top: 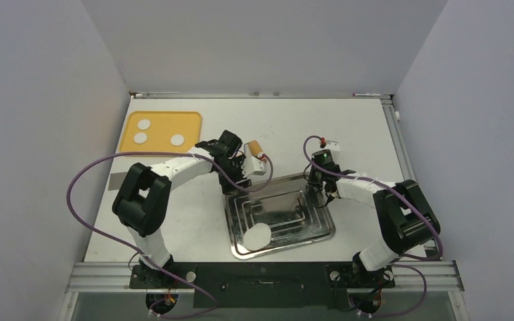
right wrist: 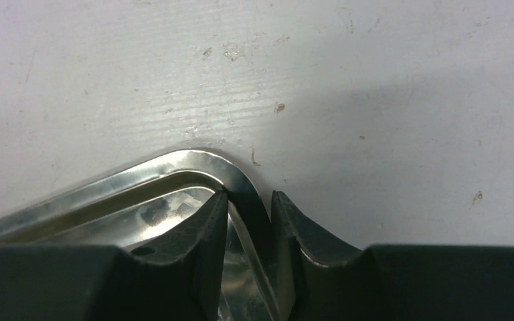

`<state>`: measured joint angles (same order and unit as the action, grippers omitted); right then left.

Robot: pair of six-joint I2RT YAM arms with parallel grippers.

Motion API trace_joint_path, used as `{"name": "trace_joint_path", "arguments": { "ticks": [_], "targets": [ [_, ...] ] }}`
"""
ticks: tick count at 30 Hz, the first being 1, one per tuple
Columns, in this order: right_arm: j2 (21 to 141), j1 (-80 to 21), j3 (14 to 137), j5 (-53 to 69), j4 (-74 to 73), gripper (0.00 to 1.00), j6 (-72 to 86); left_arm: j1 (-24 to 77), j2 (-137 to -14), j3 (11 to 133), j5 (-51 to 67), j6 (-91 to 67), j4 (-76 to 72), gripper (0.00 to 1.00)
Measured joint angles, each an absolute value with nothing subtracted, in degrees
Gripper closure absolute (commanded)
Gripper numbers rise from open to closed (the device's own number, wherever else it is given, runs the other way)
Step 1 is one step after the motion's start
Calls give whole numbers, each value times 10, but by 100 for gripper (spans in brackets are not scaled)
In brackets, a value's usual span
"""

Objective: Roll out the dumpling wrappers from the dough
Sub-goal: Place the rolling pin at the center of the board, then pick up the dumpling mold from the center of the board.

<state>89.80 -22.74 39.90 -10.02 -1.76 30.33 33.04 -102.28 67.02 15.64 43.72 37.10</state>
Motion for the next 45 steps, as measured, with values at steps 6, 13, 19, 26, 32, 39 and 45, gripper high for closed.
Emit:
{"name": "trace_joint_path", "arguments": {
  "ticks": [6, 13, 19, 26, 32, 39, 45],
  "targets": [
    [912, -236, 400, -99, 19, 91, 319, 307, -997, 709, 161, 437, 379, 41],
    [919, -256, 395, -102, 47, 91, 326, 255, -975, 713, 177, 439, 413, 41],
    [925, -260, 398, -102, 55, 81, 335, 206, -944, 714, 192, 463, 484, 41],
    [925, -289, 417, -96, 25, 39, 318, 142, -872, 703, 133, 530, 611, 24],
    [922, -332, 457, -110, -68, 17, 289, -15, -845, 623, 63, 568, 664, 16],
    [878, -350, 499, -117, -117, 16, 259, -124, -844, 552, 50, 582, 659, 22],
    [869, -357, 514, -125, -126, 16, 246, -183, -844, 529, 69, 570, 608, 22]
  ]
}}
